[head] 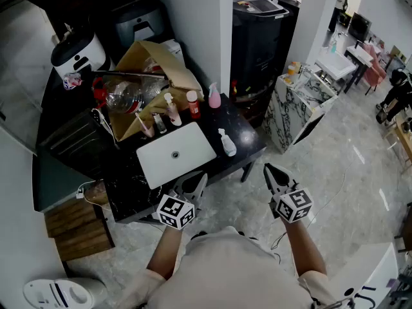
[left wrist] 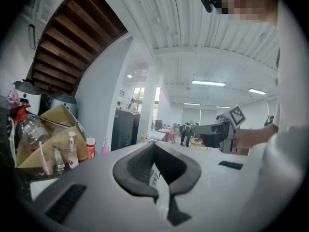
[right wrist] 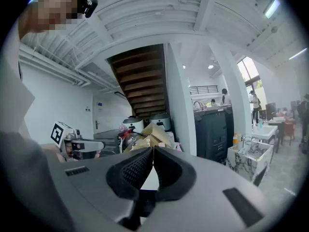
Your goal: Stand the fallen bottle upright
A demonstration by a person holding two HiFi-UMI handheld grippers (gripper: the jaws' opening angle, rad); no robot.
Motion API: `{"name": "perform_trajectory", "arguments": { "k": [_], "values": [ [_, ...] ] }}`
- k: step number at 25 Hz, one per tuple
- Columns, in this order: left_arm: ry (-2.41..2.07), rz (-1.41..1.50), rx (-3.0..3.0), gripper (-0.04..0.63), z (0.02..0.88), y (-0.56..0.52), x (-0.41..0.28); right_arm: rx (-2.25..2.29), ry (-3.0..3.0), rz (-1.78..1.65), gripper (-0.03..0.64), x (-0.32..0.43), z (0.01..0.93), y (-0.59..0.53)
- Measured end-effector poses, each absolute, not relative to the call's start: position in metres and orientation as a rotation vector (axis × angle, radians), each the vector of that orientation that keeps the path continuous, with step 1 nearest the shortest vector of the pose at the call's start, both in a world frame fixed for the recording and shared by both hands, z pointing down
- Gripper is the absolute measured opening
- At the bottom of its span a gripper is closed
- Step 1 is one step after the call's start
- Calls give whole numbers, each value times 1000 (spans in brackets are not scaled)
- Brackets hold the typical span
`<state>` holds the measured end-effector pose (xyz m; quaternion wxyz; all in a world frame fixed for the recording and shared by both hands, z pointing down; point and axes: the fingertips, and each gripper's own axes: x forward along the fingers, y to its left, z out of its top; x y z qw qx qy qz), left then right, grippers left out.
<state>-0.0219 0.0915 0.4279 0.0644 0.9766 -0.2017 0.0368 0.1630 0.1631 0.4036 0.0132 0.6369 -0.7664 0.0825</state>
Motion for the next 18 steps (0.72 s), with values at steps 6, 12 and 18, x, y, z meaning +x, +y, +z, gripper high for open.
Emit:
{"name": "perform_trajectory", "arguments": {
  "k": [6, 12, 18],
  "values": [
    [-612, 105, 2948, 8, 427, 92, -25, 1957, -2404, 246, 32, 156, 403, 163],
    [-607, 110, 2942, 8, 432, 91, -28, 1946, -2425, 224, 32, 147, 401, 159],
    [-599, 107, 2936, 8, 432, 90, -34, 1995, -2411, 278, 34, 145, 403, 157]
  ]
}}
